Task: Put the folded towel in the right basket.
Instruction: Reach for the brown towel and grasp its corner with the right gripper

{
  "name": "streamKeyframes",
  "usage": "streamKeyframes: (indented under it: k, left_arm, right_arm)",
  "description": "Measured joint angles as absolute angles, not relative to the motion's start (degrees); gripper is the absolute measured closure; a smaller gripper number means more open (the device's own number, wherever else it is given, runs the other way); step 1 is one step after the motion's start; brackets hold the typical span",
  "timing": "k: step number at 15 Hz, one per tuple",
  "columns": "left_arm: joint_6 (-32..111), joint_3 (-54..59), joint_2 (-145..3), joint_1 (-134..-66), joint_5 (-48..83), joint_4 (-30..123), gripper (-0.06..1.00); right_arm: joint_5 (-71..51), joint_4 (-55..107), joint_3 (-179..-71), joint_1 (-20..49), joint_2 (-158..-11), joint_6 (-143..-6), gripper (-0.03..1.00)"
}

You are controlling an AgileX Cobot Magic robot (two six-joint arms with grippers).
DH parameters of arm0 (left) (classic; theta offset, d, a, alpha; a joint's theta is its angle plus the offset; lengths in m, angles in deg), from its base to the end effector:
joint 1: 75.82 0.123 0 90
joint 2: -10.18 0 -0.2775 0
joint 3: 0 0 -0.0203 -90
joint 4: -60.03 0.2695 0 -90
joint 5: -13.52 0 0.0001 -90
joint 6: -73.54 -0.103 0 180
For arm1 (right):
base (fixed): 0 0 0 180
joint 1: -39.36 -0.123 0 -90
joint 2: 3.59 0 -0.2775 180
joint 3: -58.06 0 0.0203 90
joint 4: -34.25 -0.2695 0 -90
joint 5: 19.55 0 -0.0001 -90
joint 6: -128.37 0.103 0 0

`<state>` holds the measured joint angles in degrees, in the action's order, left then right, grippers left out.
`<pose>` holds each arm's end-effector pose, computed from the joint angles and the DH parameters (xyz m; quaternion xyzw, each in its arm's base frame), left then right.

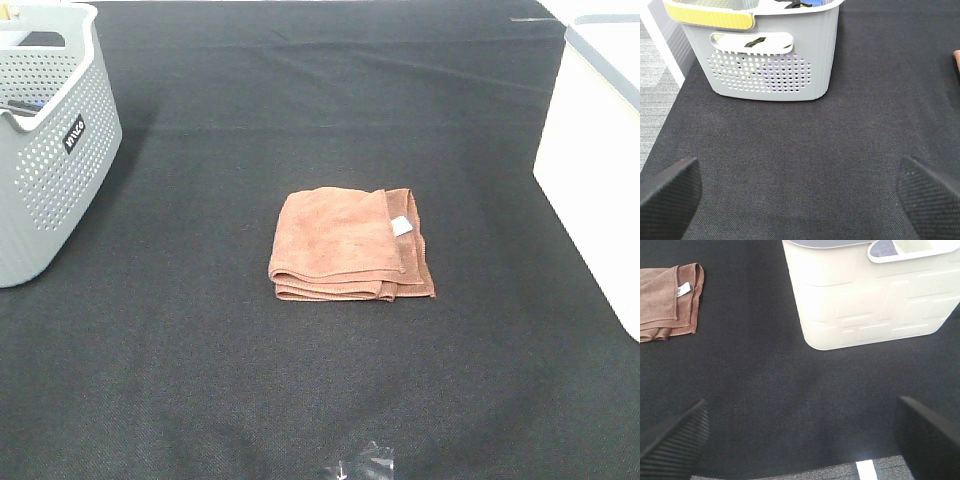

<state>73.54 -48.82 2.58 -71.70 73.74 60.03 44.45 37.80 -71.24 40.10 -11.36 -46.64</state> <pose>0.0302 0.0022 0.2794 -0.0306 0.8504 0.0189 0.5248 0.0308 -0.0061 0.2635 0.0453 0.8750 -0.0131 0.4818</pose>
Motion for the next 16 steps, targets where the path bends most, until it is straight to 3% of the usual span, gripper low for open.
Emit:
streamKeyframes:
  k: [16]
  left_arm:
    - [73.5, -48.8, 2.6, -71.7, 73.7, 60.0, -0.05]
  right_arm:
    - [44.4, 37.8, -71.2, 40.1, -11.4, -46.6, 0.01]
